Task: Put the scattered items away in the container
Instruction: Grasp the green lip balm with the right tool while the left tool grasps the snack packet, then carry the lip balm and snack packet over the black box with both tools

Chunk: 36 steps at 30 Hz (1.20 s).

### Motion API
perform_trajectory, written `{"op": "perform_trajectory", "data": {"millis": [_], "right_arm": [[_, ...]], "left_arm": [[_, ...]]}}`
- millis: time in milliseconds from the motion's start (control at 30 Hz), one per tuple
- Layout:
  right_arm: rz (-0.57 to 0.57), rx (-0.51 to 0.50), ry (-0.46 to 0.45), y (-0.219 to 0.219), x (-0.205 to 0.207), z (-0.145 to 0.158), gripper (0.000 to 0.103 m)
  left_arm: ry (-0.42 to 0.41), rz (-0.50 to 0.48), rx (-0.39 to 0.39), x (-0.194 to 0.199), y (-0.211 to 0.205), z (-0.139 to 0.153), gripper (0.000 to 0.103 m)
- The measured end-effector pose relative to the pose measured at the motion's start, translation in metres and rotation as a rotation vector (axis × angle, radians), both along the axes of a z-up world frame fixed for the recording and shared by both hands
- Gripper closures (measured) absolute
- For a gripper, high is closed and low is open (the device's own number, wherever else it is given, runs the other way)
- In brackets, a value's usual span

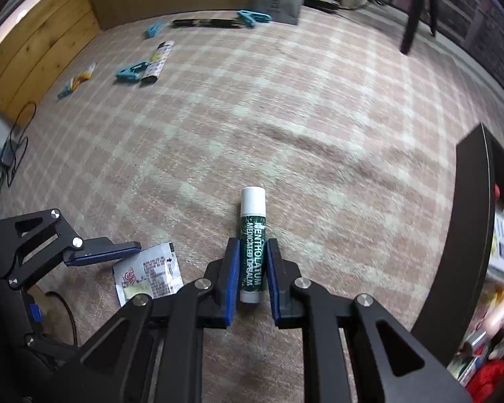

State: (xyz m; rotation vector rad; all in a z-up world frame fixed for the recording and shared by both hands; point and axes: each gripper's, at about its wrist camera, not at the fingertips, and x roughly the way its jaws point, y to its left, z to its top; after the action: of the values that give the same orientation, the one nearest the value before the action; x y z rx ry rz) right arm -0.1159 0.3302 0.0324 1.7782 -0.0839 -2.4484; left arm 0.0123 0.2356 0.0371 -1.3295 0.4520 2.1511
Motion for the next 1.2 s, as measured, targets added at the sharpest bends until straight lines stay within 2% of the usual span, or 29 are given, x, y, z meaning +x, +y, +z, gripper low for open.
{"op": "perform_trajectory", "data": {"millis": [33,67,200,367,500,567,667,900,1067,1200], "right_arm": [[-0.01,-0.005,0.0,0.002,0.001,0.0,0.087],[-0.021,-0.011,-0.001,0.004,0.002,0.001,0.087],[-0.087,-0.045,0.012,0.018,0.008,0.009,0.088],[-0.165,-0.069,0.047,0.037,0.03,0.029,0.088],[-0.232,-0.071,0.076,0.053,0.056,0.052,0.088],[-0.256,-0.069,0.091,0.058,0.065,0.06,0.088],[-0.303,-0.06,0.116,0.079,0.09,0.08,0.088],[-0.43,-0.034,0.143,0.153,0.153,0.111,0.088],[-0.485,-0.025,0.13,0.206,0.203,0.116,0.088],[-0.531,-0.022,0.101,0.243,0.243,0.11,0.088]], "left_arm": [[-0.001,0.012,0.001,-0.001,-0.002,0.001,0.06],[-0.002,0.025,0.0,-0.003,-0.004,0.002,0.069],[-0.07,0.107,0.046,-0.018,-0.019,0.007,0.071],[-0.084,0.176,0.075,-0.022,-0.035,0.018,0.071],[-0.066,0.169,0.099,-0.013,-0.032,0.04,0.071],[-0.047,0.145,0.101,-0.026,-0.014,0.047,0.071],[-0.031,0.129,0.112,-0.026,0.006,0.064,0.071],[-0.025,0.118,0.17,-0.039,0.064,0.094,0.071],[-0.043,0.129,0.216,-0.054,0.115,0.104,0.071],[-0.052,0.124,0.216,-0.062,0.159,0.104,0.071]]}}
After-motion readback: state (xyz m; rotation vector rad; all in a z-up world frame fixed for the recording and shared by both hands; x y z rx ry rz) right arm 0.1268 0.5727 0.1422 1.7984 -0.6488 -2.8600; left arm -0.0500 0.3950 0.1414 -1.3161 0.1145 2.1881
